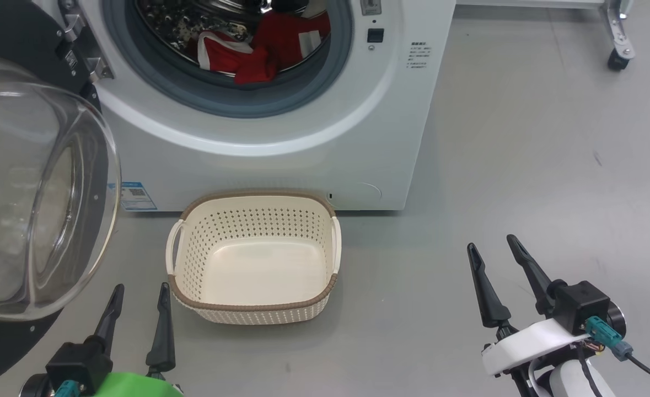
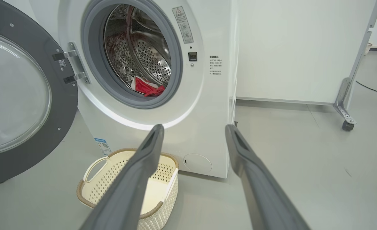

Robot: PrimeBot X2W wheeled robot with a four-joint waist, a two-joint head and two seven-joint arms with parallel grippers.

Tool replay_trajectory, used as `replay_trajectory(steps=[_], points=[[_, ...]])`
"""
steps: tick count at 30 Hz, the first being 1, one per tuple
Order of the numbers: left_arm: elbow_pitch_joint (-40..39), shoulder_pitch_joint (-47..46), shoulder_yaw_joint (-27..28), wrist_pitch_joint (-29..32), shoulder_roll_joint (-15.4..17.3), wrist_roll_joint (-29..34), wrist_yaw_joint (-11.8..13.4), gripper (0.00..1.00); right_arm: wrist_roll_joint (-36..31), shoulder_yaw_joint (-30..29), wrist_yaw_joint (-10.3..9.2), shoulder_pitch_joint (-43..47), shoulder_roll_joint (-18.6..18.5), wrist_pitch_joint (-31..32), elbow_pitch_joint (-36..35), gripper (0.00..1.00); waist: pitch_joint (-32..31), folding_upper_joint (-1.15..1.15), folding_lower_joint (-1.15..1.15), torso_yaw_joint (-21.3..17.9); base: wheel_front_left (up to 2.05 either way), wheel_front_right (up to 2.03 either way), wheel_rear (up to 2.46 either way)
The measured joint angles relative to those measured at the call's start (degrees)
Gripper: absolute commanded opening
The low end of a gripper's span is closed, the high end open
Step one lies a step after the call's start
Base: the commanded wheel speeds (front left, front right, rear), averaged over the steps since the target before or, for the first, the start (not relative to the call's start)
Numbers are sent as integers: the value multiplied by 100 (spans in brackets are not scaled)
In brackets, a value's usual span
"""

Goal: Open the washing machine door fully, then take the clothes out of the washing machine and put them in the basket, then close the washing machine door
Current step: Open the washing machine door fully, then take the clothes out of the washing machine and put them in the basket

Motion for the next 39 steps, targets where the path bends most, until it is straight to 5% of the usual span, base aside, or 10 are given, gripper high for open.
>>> replay_trajectory(steps=[12, 39], points=[[-16, 112, -96, 122, 5, 0, 0, 100, 68, 56, -210, 157, 14, 0, -130, 100, -163, 0, 0, -391, 0, 0, 0], [-179, 112, -107, 210, 7, 0, 64, 100, 127, 124, -354, 229, 15, 0, -321, 100, -43, 0, 0, -478, 0, 0, 0]])
